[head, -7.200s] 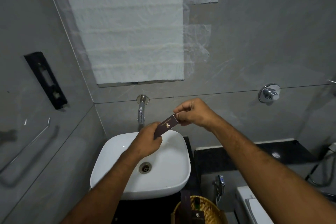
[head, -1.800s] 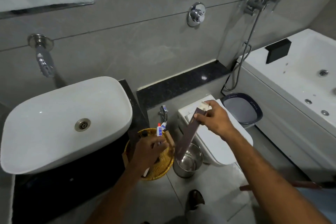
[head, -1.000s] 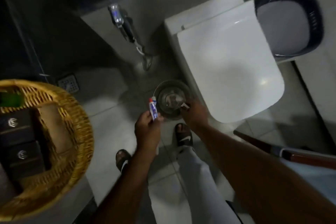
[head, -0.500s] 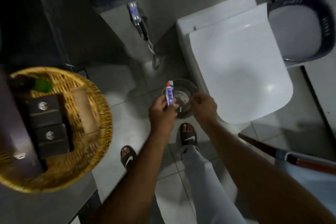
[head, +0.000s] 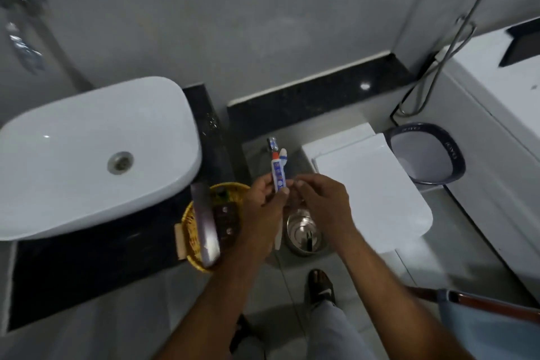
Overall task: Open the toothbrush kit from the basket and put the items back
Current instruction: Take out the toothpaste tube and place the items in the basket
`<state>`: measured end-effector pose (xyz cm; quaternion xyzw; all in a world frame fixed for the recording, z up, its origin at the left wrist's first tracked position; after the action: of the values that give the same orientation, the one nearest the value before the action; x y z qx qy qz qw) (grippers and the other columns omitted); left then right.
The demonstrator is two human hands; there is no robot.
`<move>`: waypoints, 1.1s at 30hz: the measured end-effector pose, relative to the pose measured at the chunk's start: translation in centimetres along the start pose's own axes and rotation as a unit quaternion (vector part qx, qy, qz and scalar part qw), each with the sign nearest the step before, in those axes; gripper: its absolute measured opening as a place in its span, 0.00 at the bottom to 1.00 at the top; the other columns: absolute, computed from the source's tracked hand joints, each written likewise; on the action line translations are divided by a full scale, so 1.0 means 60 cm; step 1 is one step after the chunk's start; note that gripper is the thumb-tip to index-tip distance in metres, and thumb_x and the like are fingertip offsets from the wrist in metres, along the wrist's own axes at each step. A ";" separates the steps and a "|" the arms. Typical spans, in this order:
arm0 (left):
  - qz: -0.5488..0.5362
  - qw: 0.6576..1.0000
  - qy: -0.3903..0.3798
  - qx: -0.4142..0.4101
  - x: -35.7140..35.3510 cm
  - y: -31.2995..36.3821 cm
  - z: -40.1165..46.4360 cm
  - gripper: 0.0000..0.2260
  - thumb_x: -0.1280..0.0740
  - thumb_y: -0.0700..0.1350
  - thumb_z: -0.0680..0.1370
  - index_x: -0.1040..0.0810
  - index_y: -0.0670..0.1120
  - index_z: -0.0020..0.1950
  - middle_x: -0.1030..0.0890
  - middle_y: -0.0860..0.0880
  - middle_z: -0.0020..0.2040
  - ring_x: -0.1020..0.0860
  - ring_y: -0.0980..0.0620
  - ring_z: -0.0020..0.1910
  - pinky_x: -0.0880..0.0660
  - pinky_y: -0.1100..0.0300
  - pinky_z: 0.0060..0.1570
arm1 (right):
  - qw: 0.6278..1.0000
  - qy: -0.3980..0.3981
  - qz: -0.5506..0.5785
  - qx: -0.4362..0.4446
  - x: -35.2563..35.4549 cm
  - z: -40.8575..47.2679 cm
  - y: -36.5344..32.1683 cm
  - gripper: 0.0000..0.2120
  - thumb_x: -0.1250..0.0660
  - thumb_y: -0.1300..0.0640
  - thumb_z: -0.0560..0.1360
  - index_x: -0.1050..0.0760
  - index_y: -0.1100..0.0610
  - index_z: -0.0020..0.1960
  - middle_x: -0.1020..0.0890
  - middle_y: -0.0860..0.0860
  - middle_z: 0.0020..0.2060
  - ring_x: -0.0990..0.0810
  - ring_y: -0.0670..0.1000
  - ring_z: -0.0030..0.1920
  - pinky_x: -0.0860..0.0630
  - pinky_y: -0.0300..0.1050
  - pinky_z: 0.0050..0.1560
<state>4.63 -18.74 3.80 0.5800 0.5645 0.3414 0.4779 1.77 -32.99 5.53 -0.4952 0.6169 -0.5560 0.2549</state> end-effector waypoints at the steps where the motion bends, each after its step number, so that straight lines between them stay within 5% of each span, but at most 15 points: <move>1: -0.011 1.000 0.007 -0.002 0.031 0.013 -0.006 0.11 0.34 0.35 0.80 0.20 0.48 0.57 0.13 0.47 0.50 0.14 0.45 0.49 0.17 0.50 0.47 | 1.000 -0.008 -0.017 0.015 -0.021 -0.020 -0.015 0.06 0.31 0.62 0.76 0.16 0.57 0.49 0.14 0.50 0.38 0.17 0.40 0.36 0.22 0.32 0.36; 5: -0.052 0.997 0.057 0.020 0.150 0.025 -0.016 0.09 0.35 0.37 0.80 0.21 0.45 0.59 0.13 0.45 0.50 0.14 0.47 0.48 0.17 0.59 0.44 | 0.983 -0.066 -0.156 0.068 -0.116 -0.100 -0.031 0.05 0.29 0.50 0.75 0.15 0.48 0.45 0.17 0.42 0.33 0.19 0.36 0.35 0.29 0.27 0.33; 10: -0.110 0.987 0.092 0.073 0.221 -0.019 -0.013 0.11 0.35 0.37 0.80 0.21 0.43 0.61 0.12 0.45 0.48 0.14 0.46 0.51 0.18 0.54 0.46 | 0.975 -0.082 -0.197 0.068 -0.203 -0.162 -0.005 0.02 0.25 0.56 0.69 0.16 0.50 0.41 0.16 0.46 0.32 0.21 0.43 0.33 0.27 0.37 0.35; 13: -0.132 0.983 0.078 0.098 0.224 -0.037 -0.016 0.11 0.35 0.37 0.80 0.21 0.45 0.61 0.12 0.49 0.48 0.14 0.49 0.50 0.18 0.61 0.40 | 0.981 -0.073 -0.173 0.048 -0.219 -0.177 0.007 0.00 0.26 0.58 0.69 0.16 0.53 0.39 0.16 0.52 0.32 0.21 0.50 0.32 0.27 0.43 0.32; 19: -0.123 0.986 0.030 0.111 0.192 -0.043 -0.016 0.11 0.36 0.37 0.80 0.23 0.48 0.60 0.12 0.50 0.47 0.14 0.51 0.49 0.18 0.61 0.40 | 0.960 -0.024 -0.277 0.042 -0.209 -0.173 0.019 0.04 0.28 0.52 0.71 0.15 0.49 0.44 0.19 0.41 0.28 0.21 0.43 0.29 0.26 0.38 0.31; 24: -0.040 0.987 0.083 0.129 0.222 -0.036 0.009 0.11 0.31 0.42 0.77 0.22 0.48 0.59 0.15 0.45 0.52 0.15 0.48 0.50 0.17 0.56 0.41 | 0.952 -0.006 -0.307 -0.008 -0.202 -0.149 0.041 0.06 0.29 0.52 0.73 0.16 0.51 0.48 0.15 0.45 0.35 0.18 0.44 0.34 0.17 0.45 0.39; 28: -0.030 0.988 0.098 0.116 0.258 -0.018 0.010 0.16 0.35 0.41 0.81 0.29 0.47 0.68 0.15 0.47 0.55 0.15 0.50 0.52 0.16 0.53 0.48 | 0.921 -0.006 -0.389 -0.012 -0.210 -0.121 0.052 0.07 0.31 0.52 0.75 0.17 0.55 0.47 0.15 0.52 0.38 0.18 0.51 0.37 0.19 0.46 0.42; 33: -0.023 0.988 0.105 0.114 0.284 -0.011 -0.020 0.14 0.37 0.39 0.82 0.30 0.45 0.67 0.17 0.44 0.57 0.15 0.48 0.52 0.17 0.51 0.50 | 0.891 -0.044 -0.450 -0.035 -0.242 -0.096 0.074 0.06 0.34 0.57 0.78 0.19 0.57 0.48 0.14 0.54 0.42 0.15 0.54 0.41 0.17 0.48 0.43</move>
<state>5.51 -1.90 1.08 0.5785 0.6596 0.3233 0.3545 0.83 -17.95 -0.61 -0.7526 0.3348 -0.5669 -0.0129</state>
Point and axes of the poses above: each hand's wrist, its own z-axis towards the middle knuckle, its own x-axis out of the back of the hand, y = z × x, the point moved 7 cm from there along z, towards the middle knuckle
